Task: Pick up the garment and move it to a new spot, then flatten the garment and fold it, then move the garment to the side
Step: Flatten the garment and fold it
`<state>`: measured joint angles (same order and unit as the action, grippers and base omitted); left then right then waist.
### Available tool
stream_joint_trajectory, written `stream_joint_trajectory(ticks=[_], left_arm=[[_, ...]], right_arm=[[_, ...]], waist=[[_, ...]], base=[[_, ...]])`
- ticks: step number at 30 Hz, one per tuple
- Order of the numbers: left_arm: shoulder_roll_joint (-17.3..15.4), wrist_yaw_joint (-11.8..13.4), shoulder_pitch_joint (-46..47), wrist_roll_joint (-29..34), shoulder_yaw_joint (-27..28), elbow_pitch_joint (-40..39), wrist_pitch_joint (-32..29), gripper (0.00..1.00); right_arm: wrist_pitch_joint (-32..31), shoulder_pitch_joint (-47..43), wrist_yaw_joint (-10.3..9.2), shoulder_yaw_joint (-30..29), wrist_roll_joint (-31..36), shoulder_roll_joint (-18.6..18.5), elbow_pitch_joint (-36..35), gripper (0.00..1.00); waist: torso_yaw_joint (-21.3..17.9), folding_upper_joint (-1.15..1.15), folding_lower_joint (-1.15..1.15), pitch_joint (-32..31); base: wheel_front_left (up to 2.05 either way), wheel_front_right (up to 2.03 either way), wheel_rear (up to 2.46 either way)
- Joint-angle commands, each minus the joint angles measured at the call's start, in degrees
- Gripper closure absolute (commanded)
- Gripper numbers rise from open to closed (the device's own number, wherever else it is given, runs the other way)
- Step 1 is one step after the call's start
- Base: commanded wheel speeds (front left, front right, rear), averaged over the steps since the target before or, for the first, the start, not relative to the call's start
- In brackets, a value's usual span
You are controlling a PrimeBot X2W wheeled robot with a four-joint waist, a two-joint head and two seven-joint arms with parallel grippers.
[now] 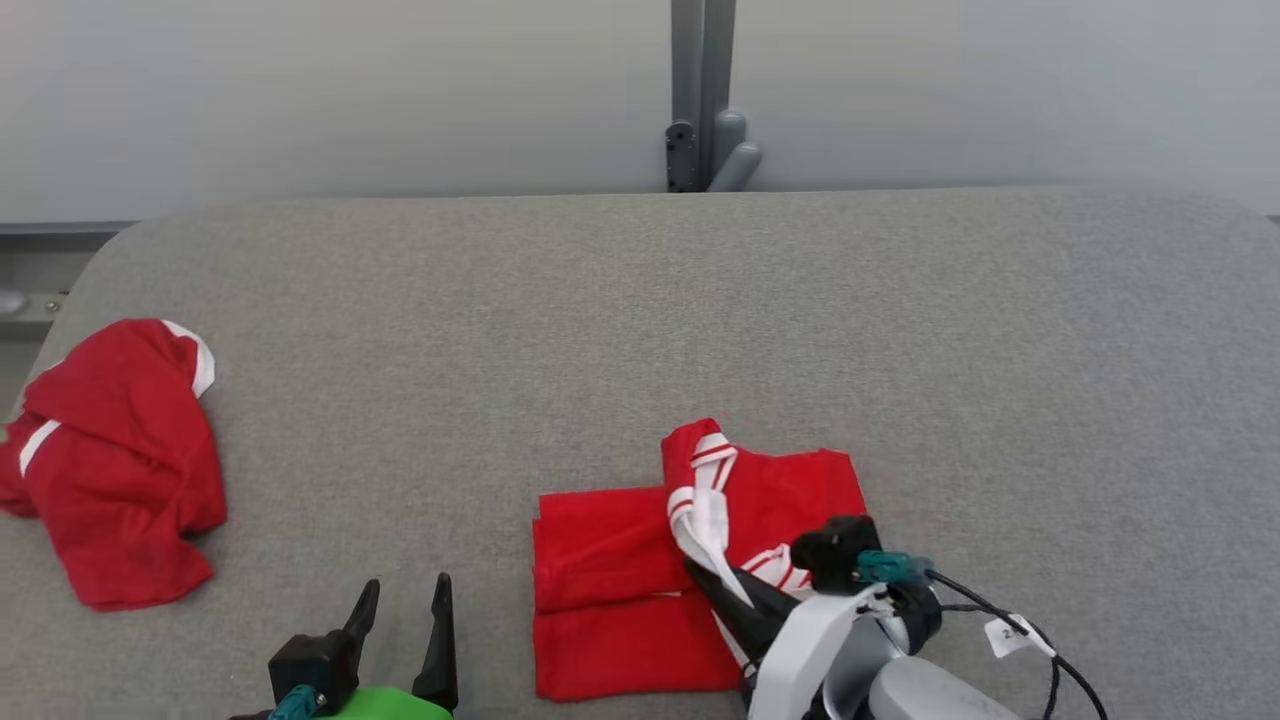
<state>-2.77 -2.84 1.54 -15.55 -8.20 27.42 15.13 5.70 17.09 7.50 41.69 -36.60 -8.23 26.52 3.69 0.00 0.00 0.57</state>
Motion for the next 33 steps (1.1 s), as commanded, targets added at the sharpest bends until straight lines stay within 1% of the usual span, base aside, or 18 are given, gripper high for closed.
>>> stream_joint_trajectory(ticks=[1, 2, 4, 8, 11, 12, 13, 14, 17, 19, 22, 25, 29, 31, 33], left_arm=[[-0.24, 0.31, 0.69, -0.6, -0.46, 0.05, -0.01, 0.0], [-0.24, 0.31, 0.69, -0.6, -0.46, 0.05, -0.01, 0.0], [-0.23, 0.34, 0.9, -0.38, -0.91, 0.1, -0.01, 0.0], [-0.22, 0.34, 1.24, -0.41, -1.35, 0.18, -0.01, 0.0], [-0.23, 0.36, 1.11, -0.6, -1.44, 0.21, -0.01, 0.0], [-0.22, 0.33, 1.06, -0.58, -1.53, 0.27, -0.01, 0.0], [-0.22, 0.33, 1.02, -0.51, -1.58, 0.35, -0.01, 0.0], [-0.22, 0.33, 0.99, -0.45, -1.51, 0.41, -0.01, 0.0], [-0.22, 0.7, 0.82, -0.49, -0.95, 0.36, -0.01, 0.0], [-0.22, 0.94, 0.65, -0.55, -0.47, 0.28, -0.01, 0.0], [-0.23, 1.32, -0.05, -0.78, 0.33, -0.15, -0.01, 0.0], [-0.21, 1.34, -0.77, -0.75, 1.19, -0.36, -0.01, 0.0], [-0.22, 1.36, -1.15, -0.71, 2.0, -0.66, -0.01, 0.0], [-0.23, 1.25, -1.29, -0.64, 2.16, -0.65, -0.01, 0.0], [-0.22, 1.34, -1.27, -0.71, 2.2, -0.74, -0.01, 0.0]], right_arm=[[-0.19, 1.59, -0.03, 1.3, 0.67, 1.04, 0.8, 1.0], [-0.19, 1.59, -0.03, 1.3, 0.67, 1.04, 0.8, 1.0], [0.02, 2.86, -0.03, 2.24, 0.81, 1.72, 2.31, 1.0], [1.01, 5.37, -0.03, 3.12, 0.58, 3.39, 6.63, 1.0], [2.28, 6.94, -0.03, 3.41, 0.22, 4.11, 10.45, 1.0], [2.78, 7.4, -0.03, 3.72, -0.14, 4.4, 11.45, 0.96], [3.41, 7.79, -0.03, 3.83, -1.02, 4.72, 12.15, 0.69], [3.89, 8.2, -0.03, 3.69, -1.67, 4.86, 13.03, 0.0], [6.13, 9.08, -0.03, 3.65, -4.03, 4.95, 13.75, 0.0], [7.67, 9.33, -0.03, 3.2, -5.73, 5.04, 12.65, 0.0], [9.06, 8.81, -0.03, 0.73, -7.71, 4.46, 10.99, 0.0], [9.51, 7.21, -0.05, -3.06, -7.91, 2.2, 9.59, 0.0], [9.45, 3.69, -0.03, -8.73, -5.87, -0.01, 6.93, 0.0], [9.46, 1.76, -0.03, -10.24, -4.92, -0.87, 6.07, 0.0], [9.48, -0.17, -0.03, -10.46, -4.32, -1.19, 5.12, 0.0]], waist=[[3.9, 0.0, 0.0, 0.54], [3.9, 0.0, 0.0, 0.54], [5.57, 0.0, 0.0, 0.75], [8.18, 0.0, 0.0, 1.06], [9.27, 0.0, 0.0, 1.18], [9.52, 0.0, 0.0, 1.2], [9.65, 0.0, 0.0, 1.19], [9.71, 0.0, 0.0, 1.16], [9.3, 0.0, 0.0, 0.93], [8.63, 0.0, 0.0, 0.56], [7.19, 0.0, 0.0, -0.22], [5.67, 0.0, 0.0, -0.77], [4.03, 0.0, 0.0, -1.22], [3.58, 0.0, 0.0, -1.41], [3.31, 0.0, 0.0, -1.57]], base=[[0.0, 0.0, 0.0], [0.0, 0.0, 0.0], [0.0, 0.0, 0.0], [0.0, 0.0, 0.0], [0.0, 0.0, 0.0], [0.0, 0.0, 0.0], [0.0, 0.0, 0.0], [0.0, 0.0, 0.0], [0.0, 0.0, 0.0], [0.0, 0.0, 0.0], [0.0, 0.0, 0.0], [0.0, 0.0, 0.0], [0.0, 0.0, 0.0], [0.0, 0.0, 0.0], [0.0, 0.0, 0.0]])
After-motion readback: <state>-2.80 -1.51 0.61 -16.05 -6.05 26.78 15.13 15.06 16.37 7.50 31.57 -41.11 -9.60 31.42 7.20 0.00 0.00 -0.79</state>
